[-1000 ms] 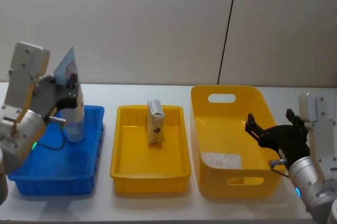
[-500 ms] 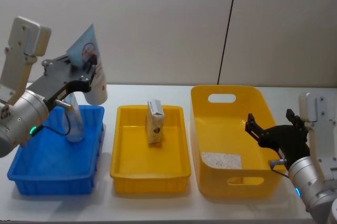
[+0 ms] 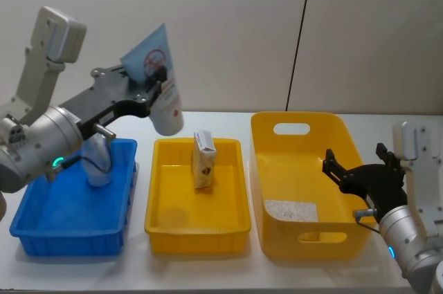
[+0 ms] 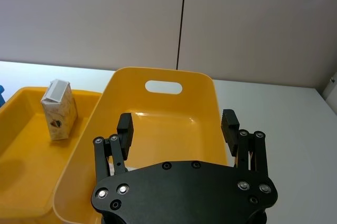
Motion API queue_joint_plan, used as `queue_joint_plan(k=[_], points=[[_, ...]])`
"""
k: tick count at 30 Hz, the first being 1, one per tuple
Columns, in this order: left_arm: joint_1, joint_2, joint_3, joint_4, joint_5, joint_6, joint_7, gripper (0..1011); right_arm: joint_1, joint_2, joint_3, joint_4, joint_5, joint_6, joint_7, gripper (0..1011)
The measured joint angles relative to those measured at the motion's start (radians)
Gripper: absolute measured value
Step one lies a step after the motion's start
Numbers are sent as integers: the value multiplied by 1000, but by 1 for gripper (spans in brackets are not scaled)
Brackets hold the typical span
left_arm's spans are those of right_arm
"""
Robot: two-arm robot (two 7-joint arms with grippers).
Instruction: Bimanual collaborative sorting of washing and personal care products
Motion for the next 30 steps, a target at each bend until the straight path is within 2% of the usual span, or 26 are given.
queue_joint_plan(k=[5,12,21,30], points=[[-25,-1,23,18,-26,-3,-60,223,0,0,0,0,0,0,1,1004],[-48,-4,47,33,-48,-3,-108,223,1,3,-2,0,1,-1,15,1004],[-64,-6,64,45,-63,-3,-143,223,8,24,-18,1,11,-10,76,1003],[-72,-7,72,50,-71,-2,-161,223,24,65,-47,-5,28,-24,171,1004]])
